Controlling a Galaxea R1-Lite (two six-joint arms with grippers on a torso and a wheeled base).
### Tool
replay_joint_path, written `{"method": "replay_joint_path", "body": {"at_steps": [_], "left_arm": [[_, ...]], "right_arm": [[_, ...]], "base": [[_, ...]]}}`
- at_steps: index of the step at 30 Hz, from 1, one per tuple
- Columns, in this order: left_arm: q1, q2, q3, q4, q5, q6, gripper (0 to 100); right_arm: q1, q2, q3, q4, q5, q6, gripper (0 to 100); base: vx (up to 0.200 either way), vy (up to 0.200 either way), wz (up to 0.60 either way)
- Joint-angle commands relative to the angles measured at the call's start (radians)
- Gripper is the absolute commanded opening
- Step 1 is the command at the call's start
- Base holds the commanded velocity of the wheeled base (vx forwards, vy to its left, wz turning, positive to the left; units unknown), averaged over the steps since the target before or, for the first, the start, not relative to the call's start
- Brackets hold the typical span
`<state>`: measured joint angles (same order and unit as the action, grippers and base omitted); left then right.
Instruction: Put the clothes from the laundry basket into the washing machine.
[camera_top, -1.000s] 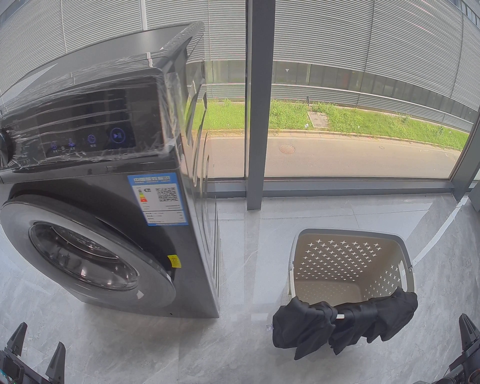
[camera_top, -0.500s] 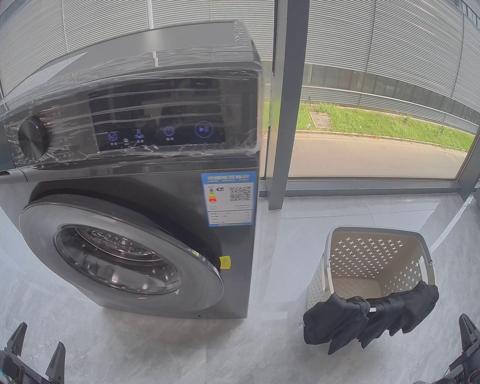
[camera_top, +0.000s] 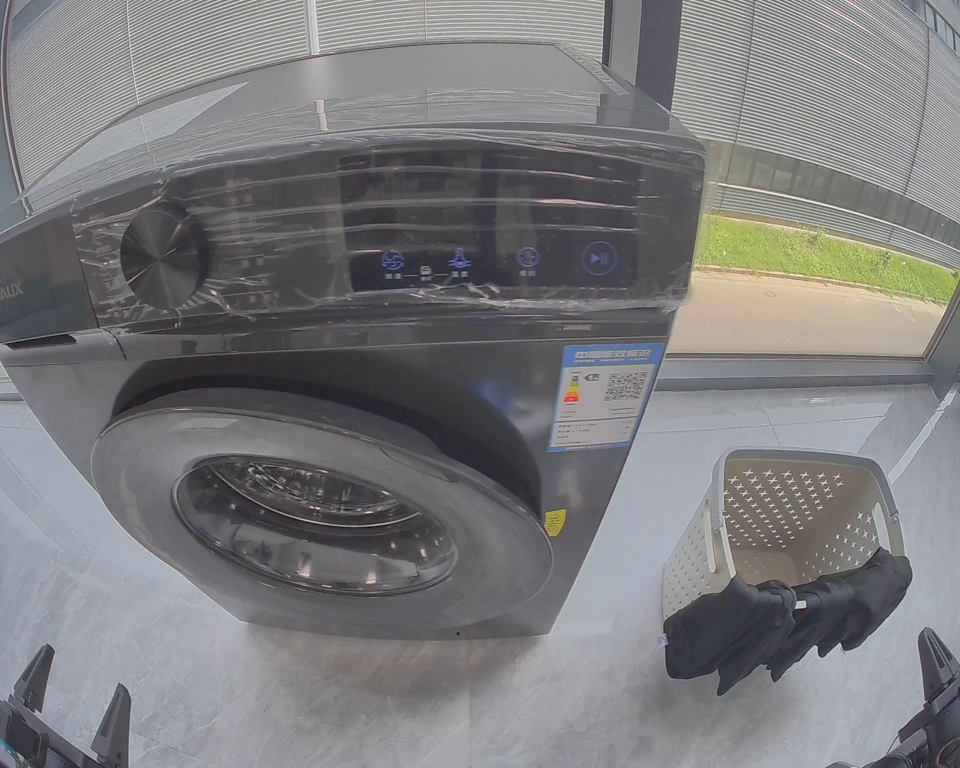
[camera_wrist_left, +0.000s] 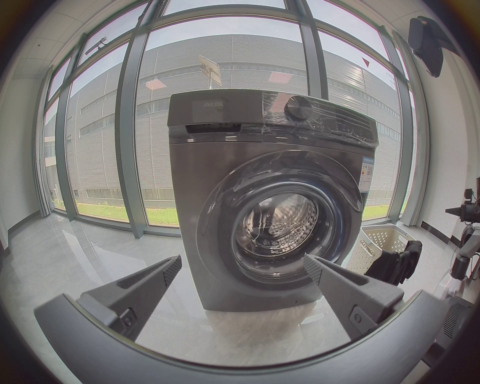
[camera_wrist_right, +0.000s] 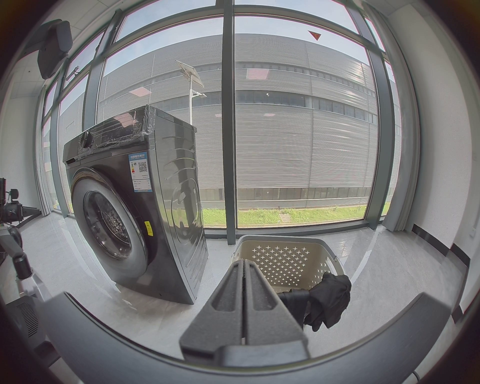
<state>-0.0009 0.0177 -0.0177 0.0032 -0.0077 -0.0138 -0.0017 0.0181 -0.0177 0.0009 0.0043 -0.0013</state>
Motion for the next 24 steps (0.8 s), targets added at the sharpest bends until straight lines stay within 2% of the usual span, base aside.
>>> {"method": "replay_joint_path", "body": {"at_steps": [1,13,22,24], "left_arm": [[0.001,-0.018,0.016,0.000,0.000,0.000,100],[0.001,-0.018,0.018,0.000,0.000,0.002,100],[-0.001,-0.018,0.016,0.000,0.000,0.000,100],[-0.001,-0.018,0.016,0.000,0.000,-0.002,100]], "right_arm": [[0.000,-0.018,0.018,-0.001,0.000,0.000,0],[0.000,-0.018,0.018,0.001,0.000,0.000,0],[0.000,-0.018,0.018,0.001,0.000,0.000,0],[0.000,-0.018,0.018,0.001,0.000,0.000,0]], "base": [[0.000,0.200,0.00],[0.000,0.200,0.00],[0.000,0.000,0.00],[-0.200,0.000,0.00]]}}
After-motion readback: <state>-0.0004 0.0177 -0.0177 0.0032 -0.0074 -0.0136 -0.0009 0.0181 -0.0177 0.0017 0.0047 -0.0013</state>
